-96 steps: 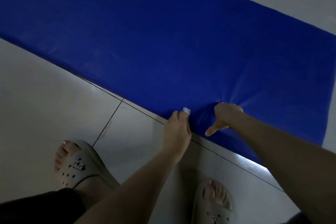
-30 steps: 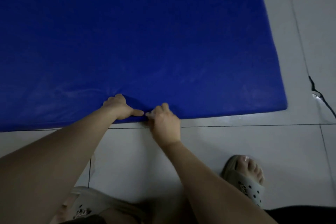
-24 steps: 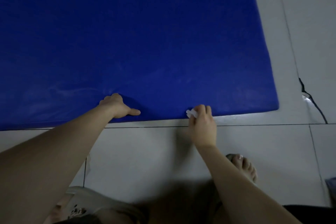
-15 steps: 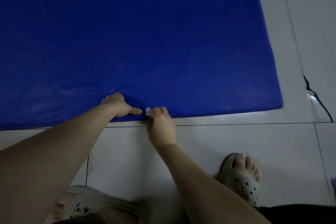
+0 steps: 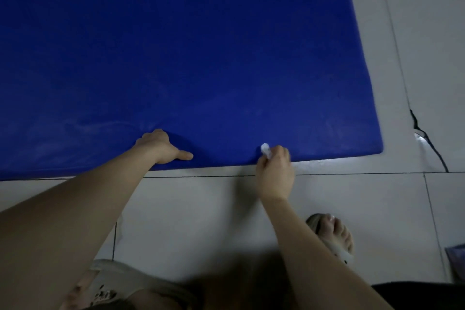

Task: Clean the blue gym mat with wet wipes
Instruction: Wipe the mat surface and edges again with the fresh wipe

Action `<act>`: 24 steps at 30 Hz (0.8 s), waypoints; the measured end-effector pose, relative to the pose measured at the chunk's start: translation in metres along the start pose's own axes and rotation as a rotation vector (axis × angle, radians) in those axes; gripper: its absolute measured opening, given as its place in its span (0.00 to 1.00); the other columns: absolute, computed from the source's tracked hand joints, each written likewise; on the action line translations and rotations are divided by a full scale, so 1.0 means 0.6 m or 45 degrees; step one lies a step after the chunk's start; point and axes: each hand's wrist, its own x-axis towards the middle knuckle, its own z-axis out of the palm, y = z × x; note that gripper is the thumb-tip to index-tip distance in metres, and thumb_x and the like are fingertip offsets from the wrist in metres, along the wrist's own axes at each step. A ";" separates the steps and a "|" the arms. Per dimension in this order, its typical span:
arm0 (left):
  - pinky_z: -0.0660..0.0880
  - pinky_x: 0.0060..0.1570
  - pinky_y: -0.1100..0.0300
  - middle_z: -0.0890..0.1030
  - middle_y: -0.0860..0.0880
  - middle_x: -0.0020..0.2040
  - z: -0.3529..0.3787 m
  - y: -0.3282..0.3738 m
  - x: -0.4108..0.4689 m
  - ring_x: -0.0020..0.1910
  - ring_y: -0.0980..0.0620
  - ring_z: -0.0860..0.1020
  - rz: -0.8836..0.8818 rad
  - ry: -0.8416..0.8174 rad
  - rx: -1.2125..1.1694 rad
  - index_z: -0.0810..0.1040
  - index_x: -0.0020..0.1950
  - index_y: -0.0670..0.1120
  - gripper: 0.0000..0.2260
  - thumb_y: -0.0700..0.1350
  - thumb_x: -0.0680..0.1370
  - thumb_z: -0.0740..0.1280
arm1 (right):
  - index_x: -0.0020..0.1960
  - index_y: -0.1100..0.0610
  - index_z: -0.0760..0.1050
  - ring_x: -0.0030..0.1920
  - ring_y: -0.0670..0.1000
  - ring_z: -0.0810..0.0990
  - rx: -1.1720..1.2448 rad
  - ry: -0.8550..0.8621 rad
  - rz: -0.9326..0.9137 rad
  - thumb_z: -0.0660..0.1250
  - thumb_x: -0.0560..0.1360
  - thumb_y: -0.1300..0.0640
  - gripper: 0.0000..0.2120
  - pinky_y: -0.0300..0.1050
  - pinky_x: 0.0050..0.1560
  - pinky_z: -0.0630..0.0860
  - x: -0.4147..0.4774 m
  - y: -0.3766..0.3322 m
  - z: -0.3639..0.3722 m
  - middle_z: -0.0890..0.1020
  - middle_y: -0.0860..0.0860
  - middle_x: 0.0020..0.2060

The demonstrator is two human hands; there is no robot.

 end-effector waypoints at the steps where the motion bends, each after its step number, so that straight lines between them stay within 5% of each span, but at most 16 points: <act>1: 0.73 0.66 0.46 0.70 0.43 0.72 -0.001 0.001 0.000 0.68 0.40 0.71 -0.004 0.003 0.007 0.64 0.75 0.44 0.53 0.74 0.61 0.75 | 0.48 0.58 0.74 0.40 0.57 0.79 0.035 -0.030 -0.094 0.65 0.79 0.61 0.02 0.46 0.37 0.72 -0.017 -0.028 0.019 0.78 0.55 0.45; 6: 0.75 0.62 0.46 0.70 0.40 0.70 0.001 0.002 0.000 0.66 0.39 0.72 -0.022 0.043 0.028 0.66 0.73 0.42 0.50 0.73 0.63 0.74 | 0.56 0.57 0.78 0.42 0.56 0.80 -0.035 -0.485 -0.587 0.64 0.78 0.63 0.08 0.47 0.40 0.75 -0.096 -0.158 0.106 0.79 0.55 0.49; 8: 0.74 0.63 0.45 0.70 0.41 0.70 0.002 0.002 0.001 0.66 0.39 0.72 -0.023 0.059 0.018 0.66 0.72 0.43 0.49 0.73 0.63 0.75 | 0.49 0.58 0.78 0.35 0.55 0.79 -0.085 -0.407 -0.620 0.68 0.78 0.59 0.02 0.46 0.31 0.69 -0.086 -0.155 0.099 0.79 0.54 0.43; 10: 0.73 0.66 0.45 0.69 0.41 0.72 0.001 0.001 0.002 0.69 0.38 0.70 -0.020 0.037 0.020 0.64 0.74 0.43 0.53 0.74 0.61 0.75 | 0.43 0.58 0.75 0.32 0.55 0.78 -0.140 -0.254 -0.596 0.71 0.76 0.56 0.08 0.42 0.29 0.62 -0.056 -0.114 0.070 0.79 0.54 0.39; 15: 0.72 0.67 0.47 0.70 0.44 0.72 -0.004 0.002 -0.002 0.69 0.41 0.70 -0.009 -0.001 -0.022 0.65 0.75 0.44 0.54 0.74 0.60 0.76 | 0.44 0.55 0.71 0.37 0.53 0.78 -0.161 -0.020 -0.188 0.66 0.80 0.48 0.12 0.42 0.32 0.65 0.028 0.042 -0.027 0.77 0.51 0.41; 21: 0.72 0.67 0.47 0.71 0.45 0.71 -0.011 0.011 -0.015 0.68 0.42 0.71 -0.009 -0.029 -0.013 0.66 0.74 0.44 0.51 0.71 0.62 0.77 | 0.47 0.52 0.68 0.38 0.48 0.77 0.099 -0.009 0.169 0.65 0.80 0.46 0.11 0.44 0.37 0.71 0.032 0.045 -0.030 0.79 0.48 0.41; 24: 0.79 0.54 0.51 0.77 0.48 0.59 -0.019 0.026 -0.040 0.56 0.46 0.77 -0.027 0.036 0.104 0.71 0.60 0.46 0.37 0.70 0.65 0.76 | 0.49 0.51 0.65 0.39 0.50 0.78 0.222 0.051 0.341 0.69 0.78 0.44 0.15 0.46 0.39 0.72 0.030 0.059 -0.049 0.79 0.47 0.42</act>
